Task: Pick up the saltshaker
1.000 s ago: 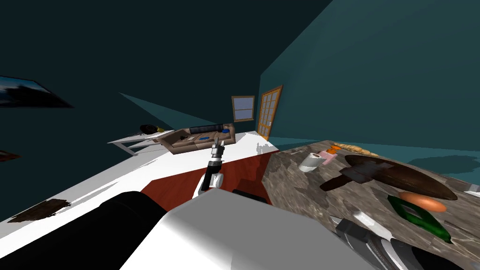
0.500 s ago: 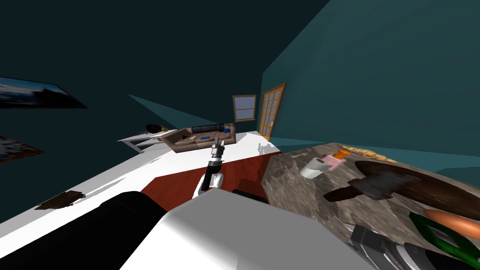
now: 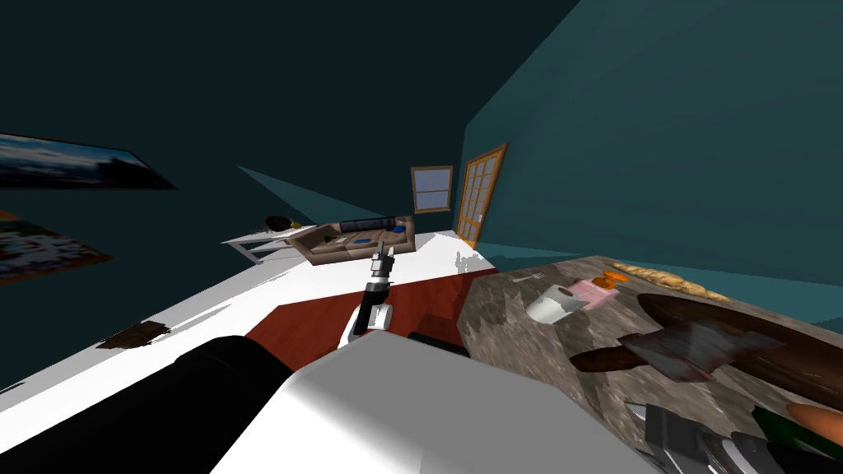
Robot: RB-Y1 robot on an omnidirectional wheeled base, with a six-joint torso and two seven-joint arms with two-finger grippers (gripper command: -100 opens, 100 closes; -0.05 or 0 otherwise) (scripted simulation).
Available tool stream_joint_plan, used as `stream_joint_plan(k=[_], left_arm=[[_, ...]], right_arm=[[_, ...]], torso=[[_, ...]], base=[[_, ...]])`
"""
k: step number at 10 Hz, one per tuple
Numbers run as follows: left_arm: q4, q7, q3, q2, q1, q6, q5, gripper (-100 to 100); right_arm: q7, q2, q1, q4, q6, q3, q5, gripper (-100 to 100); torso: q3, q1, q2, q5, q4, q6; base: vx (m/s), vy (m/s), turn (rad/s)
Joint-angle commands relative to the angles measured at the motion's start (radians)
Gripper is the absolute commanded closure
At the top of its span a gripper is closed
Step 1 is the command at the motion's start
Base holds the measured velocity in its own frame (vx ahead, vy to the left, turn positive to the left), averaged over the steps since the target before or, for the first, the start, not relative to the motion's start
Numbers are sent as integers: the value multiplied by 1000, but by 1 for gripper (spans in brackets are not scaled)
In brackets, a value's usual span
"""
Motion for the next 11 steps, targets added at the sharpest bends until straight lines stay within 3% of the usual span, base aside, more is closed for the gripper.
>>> stream_joint_plan(k=[1,2,4,5,8,9,10,11], left_arm=[[0,0,0,0,0,0,0,0],[0,0,0,0,0,0,0,0],[0,0,0,0,0,0,0,0],[0,0,0,0,0,0,0,0],[0,0,0,0,0,0,0,0],[0,0,0,0,0,0,0,0],[0,0,0,0,0,0,0,0],[0,0,0,0,0,0,0,0]], right_arm=[[10,-50,17,7,4,7,-1,-100],[10,-50,17,7,4,7,-1,-100],[28,-112,45,15,3,22,1,-100],[28,-112,45,15,3,22,1,-100],[52,-171,80,16,-2,43,11,-100],[45,-158,77,18,-1,34,8,-100],[47,-161,78,18,-2,36,9,0],[54,-125,96,25,9,31,22,-100]], torso=[[0,0,0,0,0,0],[0,1,0,0,0,0],[1,3,1,1,0,0],[1,2,2,1,1,0],[3,5,5,1,1,0],[4,5,8,1,2,0],[4,5,6,1,2,1],[3,6,4,1,1,0]], base=[[29,-74,54],[25,-54,34],[7,-65,53],[-11,-62,23],[-53,-26,24],[-41,-15,6],[-6,-2,-1],[9,2,95]])
